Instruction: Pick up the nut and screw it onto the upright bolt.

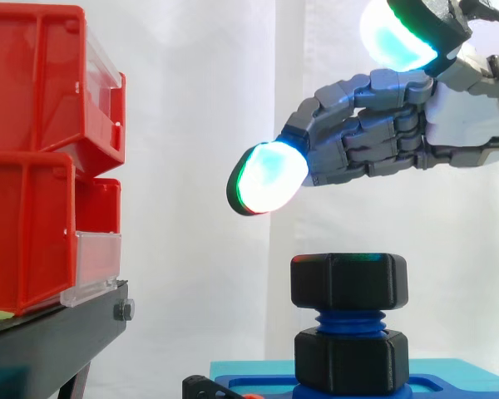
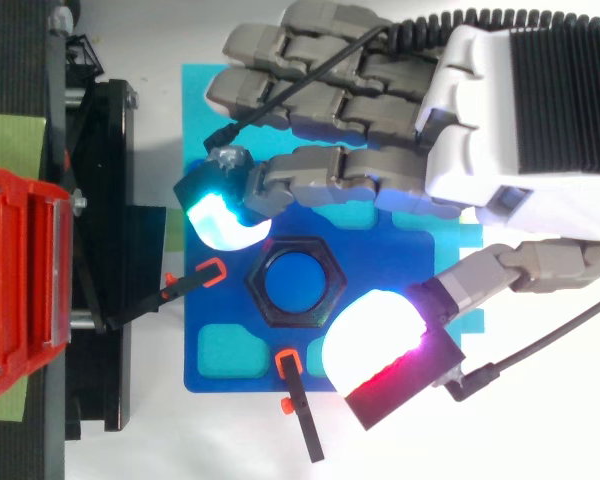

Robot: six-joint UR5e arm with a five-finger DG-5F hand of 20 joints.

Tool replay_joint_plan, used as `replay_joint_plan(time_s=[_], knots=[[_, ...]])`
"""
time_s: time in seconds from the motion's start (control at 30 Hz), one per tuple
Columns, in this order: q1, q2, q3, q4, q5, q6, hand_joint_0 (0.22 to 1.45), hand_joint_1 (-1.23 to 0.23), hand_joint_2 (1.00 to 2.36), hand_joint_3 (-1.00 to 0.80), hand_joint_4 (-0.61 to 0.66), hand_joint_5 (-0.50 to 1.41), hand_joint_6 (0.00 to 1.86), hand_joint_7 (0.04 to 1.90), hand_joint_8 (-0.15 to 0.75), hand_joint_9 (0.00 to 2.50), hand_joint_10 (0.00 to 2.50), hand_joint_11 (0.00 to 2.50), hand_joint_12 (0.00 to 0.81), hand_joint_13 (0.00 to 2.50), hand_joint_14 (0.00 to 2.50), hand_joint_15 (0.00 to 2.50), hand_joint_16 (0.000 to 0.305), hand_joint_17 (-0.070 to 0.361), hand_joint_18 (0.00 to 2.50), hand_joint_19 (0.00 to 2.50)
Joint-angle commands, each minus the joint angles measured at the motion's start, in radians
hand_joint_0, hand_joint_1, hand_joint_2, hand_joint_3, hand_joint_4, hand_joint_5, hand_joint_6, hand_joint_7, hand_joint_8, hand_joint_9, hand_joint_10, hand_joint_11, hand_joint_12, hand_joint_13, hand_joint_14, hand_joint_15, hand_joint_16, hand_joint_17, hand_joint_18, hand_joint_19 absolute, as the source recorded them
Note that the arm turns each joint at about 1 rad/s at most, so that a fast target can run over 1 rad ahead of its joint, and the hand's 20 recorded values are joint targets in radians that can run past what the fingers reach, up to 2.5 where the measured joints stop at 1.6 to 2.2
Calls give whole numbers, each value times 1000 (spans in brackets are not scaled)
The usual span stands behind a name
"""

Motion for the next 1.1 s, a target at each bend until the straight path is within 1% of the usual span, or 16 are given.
replay_joint_plan(time_s=[0.0,0.07,0.1,0.17,0.2,0.27,0.3,0.37,0.47,0.6,0.77,0.83,0.9,0.93,1.07], knots=[[2,-2,0,-16,-3,0,409,95,1000,-500,42,-228,500,547,175,21,0,0,366,0,0,0,58,130,0,0],[2,-2,-5,-24,-3,-2,408,118,1000,-500,45,-230,500,536,172,8,0,0,365,0,0,0,58,129,0,0],[0,-2,-19,-21,-5,-2,407,124,1000,-500,44,-231,500,530,169,2,0,0,364,0,0,0,58,130,0,0],[2,-1,-34,-13,-5,-2,408,147,1000,-500,45,-237,500,538,167,0,0,0,362,0,0,0,58,131,0,0],[2,-2,-46,-2,-3,0,408,147,1000,-500,45,-238,500,536,166,0,0,0,360,0,0,0,58,130,0,0],[2,-2,-58,19,-3,0,407,147,1000,-500,46,-239,500,540,166,0,0,0,359,0,0,0,58,130,0,0],[2,-2,-66,42,-3,0,408,149,1000,-500,46,-239,500,541,166,0,0,0,359,0,0,0,57,129,0,0],[2,-2,-74,54,-6,0,409,147,1000,-500,46,-238,500,542,168,0,0,0,359,0,0,0,57,129,0,0],[-1,-2,-74,53,-12,-2,410,145,1000,-500,53,-232,500,551,168,0,0,0,360,0,0,0,58,130,0,0],[-1,-2,-74,51,-12,-2,418,119,1000,-500,64,-199,501,582,180,27,0,0,358,0,0,0,57,129,0,0],[-3,-2,-74,44,-12,-2,437,90,1000,-500,119,-130,502,733,201,187,0,0,359,0,0,0,56,125,0,0],[-3,-2,-74,44,-12,-2,453,52,1000,-500,182,-84,503,857,218,325,0,0,350,0,0,0,54,120,0,0],[-3,-1,-74,44,-12,-2,461,13,1000,-500,202,-63,504,912,225,401,0,0,344,26,0,0,53,119,0,0],[-3,-1,-74,44,-12,-2,467,-6,1000,-500,205,-43,504,964,232,484,0,0,337,90,0,0,51,114,0,0],[-3,-1,-74,44,-12,0,480,-55,1000,-500,175,-2,504,1055,229,658,0,0,322,214,0,0,47,107,0,0]])
